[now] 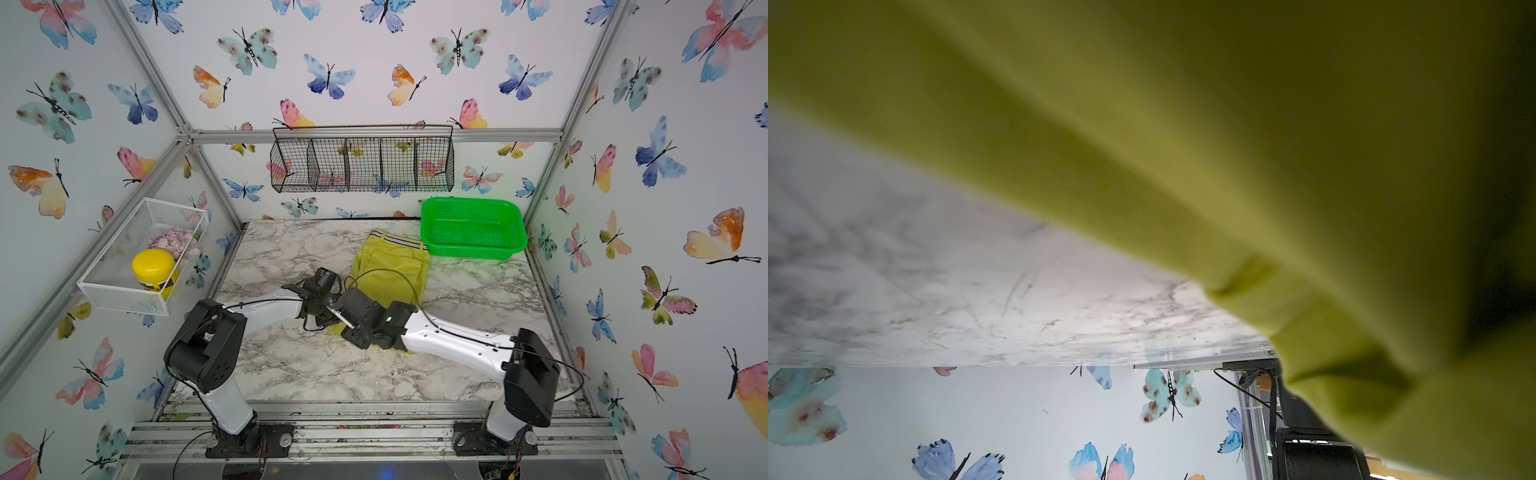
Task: Roll up the long pants
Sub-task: Roll the long pant at the center of the board.
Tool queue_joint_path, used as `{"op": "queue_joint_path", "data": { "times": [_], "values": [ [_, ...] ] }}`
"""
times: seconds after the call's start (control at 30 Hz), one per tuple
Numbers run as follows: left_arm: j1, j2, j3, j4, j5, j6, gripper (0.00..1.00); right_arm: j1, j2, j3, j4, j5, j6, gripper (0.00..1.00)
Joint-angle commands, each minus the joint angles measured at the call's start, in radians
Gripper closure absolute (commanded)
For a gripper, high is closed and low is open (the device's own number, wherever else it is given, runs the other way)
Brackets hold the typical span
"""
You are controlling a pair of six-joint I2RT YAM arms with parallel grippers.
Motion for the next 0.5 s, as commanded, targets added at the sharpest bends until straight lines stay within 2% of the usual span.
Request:
{"op": "queue_joint_path", "data": {
  "times": [0.0,0.23,0.47],
  "values": [
    [0.006,0.192,-0.11,-0.165,-0.056,-0.009,1.0,0.042,0.04,-0.114,-0.046,0.002,-0.021,0.28],
    [0.006,0.181,-0.156,-0.131,-0.025,-0.022,1.0,0.042,0.088,-0.253,0.185,0.361,-0.071,0.21],
    [0.007,0.176,-0.171,-0.126,-0.021,-0.022,1.0,0.034,0.175,-0.283,0.363,0.416,-0.132,0.19]
  ]
}}
